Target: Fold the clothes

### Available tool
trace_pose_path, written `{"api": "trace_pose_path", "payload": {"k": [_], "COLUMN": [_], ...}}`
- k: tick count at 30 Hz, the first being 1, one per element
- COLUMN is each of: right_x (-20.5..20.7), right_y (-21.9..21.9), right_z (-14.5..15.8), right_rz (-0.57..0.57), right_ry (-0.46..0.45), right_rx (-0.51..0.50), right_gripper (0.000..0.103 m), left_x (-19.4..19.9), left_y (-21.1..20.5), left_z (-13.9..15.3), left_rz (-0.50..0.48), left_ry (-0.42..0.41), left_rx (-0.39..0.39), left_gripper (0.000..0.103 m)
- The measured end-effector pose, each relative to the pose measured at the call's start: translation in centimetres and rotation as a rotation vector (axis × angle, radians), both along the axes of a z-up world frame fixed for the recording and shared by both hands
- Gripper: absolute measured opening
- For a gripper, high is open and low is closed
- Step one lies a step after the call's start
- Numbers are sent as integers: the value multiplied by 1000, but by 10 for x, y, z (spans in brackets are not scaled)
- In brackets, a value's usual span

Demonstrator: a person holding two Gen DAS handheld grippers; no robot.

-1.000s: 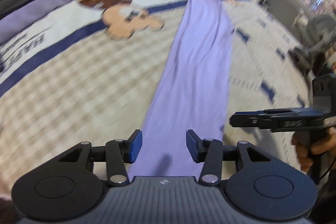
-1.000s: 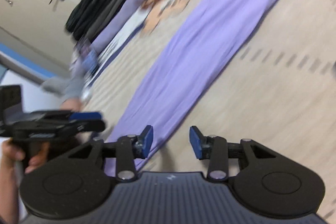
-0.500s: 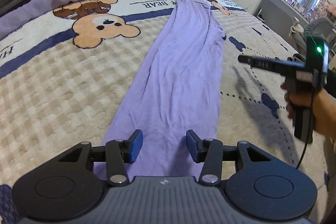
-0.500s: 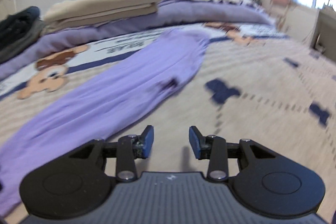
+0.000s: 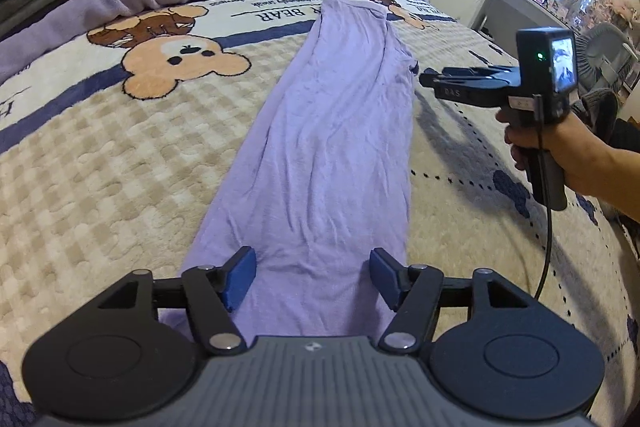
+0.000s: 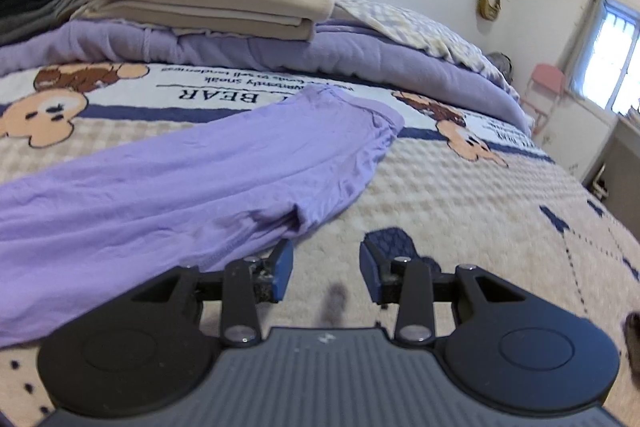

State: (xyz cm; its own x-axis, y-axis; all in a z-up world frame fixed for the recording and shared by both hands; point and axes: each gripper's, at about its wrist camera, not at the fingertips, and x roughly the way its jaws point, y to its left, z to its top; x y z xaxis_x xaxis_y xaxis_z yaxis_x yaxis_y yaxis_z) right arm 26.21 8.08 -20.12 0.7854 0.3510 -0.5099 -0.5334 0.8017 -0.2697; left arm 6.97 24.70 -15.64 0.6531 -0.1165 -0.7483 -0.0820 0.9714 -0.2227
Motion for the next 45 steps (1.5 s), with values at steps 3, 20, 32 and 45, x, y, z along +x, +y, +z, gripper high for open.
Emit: {"api": "trace_pose_path", "payload": {"k": [3, 20, 32, 45], "right_x": [4, 0, -12, -9], "right_y": [4, 31, 28, 44], "right_z": [0, -12, -8, -17], "right_rz": [1, 64, 82, 136], "right_ry": [-3, -121, -160, -204], "right_rx": [-13, -175, -193, -319], "right_gripper": [39, 24, 20, 2], "left_x": [0, 1, 1, 1], "left_y": [4, 7, 6, 5], "left_z": [0, 1, 0, -1], "left_rz": [8, 10, 9, -8], "left_ry": [3, 4, 2, 2], "left_rx": [-26, -48, -48, -39], "left_gripper": [65, 65, 67, 67]}}
